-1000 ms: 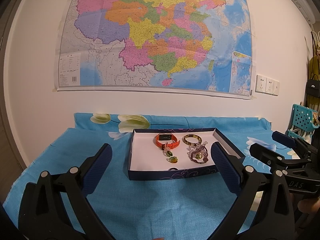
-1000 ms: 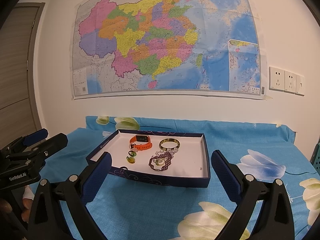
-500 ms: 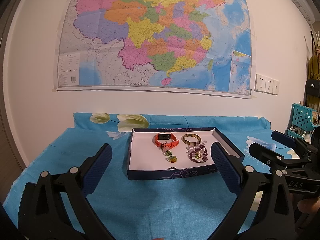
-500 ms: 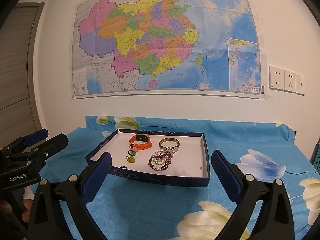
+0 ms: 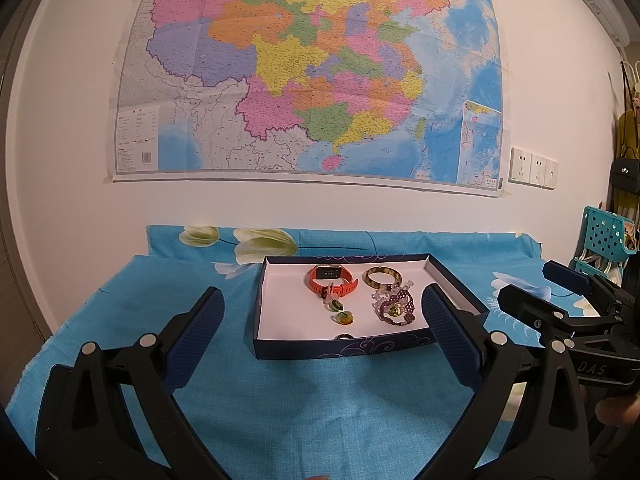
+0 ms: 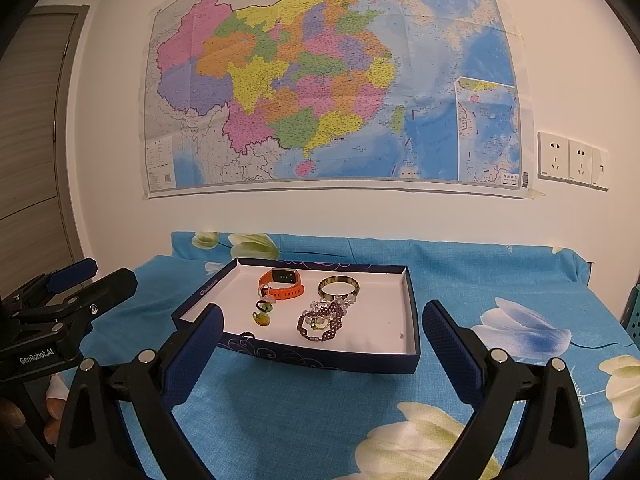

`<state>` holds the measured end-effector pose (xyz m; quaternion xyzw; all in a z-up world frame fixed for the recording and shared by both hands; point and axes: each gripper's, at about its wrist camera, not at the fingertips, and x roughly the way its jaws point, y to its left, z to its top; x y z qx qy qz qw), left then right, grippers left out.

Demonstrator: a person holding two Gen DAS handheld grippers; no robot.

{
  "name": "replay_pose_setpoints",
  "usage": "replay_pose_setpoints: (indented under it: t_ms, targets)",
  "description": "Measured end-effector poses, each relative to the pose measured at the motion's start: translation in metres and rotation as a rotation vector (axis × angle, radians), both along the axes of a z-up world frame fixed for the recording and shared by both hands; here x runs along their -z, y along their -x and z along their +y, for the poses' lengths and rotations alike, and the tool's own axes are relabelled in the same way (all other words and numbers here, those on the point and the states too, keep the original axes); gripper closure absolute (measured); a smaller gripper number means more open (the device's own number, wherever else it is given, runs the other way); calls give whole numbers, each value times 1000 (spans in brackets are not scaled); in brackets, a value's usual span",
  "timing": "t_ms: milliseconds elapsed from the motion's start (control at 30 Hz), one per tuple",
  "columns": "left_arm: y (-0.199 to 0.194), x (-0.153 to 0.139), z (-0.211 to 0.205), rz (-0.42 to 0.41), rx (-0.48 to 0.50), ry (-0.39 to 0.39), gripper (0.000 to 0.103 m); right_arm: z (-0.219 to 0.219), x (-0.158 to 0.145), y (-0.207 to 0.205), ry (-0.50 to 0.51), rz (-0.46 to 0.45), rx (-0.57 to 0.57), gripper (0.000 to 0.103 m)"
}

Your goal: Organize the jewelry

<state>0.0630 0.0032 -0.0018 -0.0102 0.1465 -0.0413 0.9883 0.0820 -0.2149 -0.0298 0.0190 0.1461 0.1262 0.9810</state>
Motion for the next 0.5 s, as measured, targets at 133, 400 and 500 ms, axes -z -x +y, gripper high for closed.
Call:
replay_pose_setpoints:
  t_ms: [133,400,500]
  targets:
    - [0,0,0,-2,0,-1,6,0,0,0,1,1,0,7]
    - [0,1,-1,1,2,2,6,-1,0,0,0,1,-2,7]
    - [1,2,-1,1,2,3,6,0,1,0,0,2,-2,7]
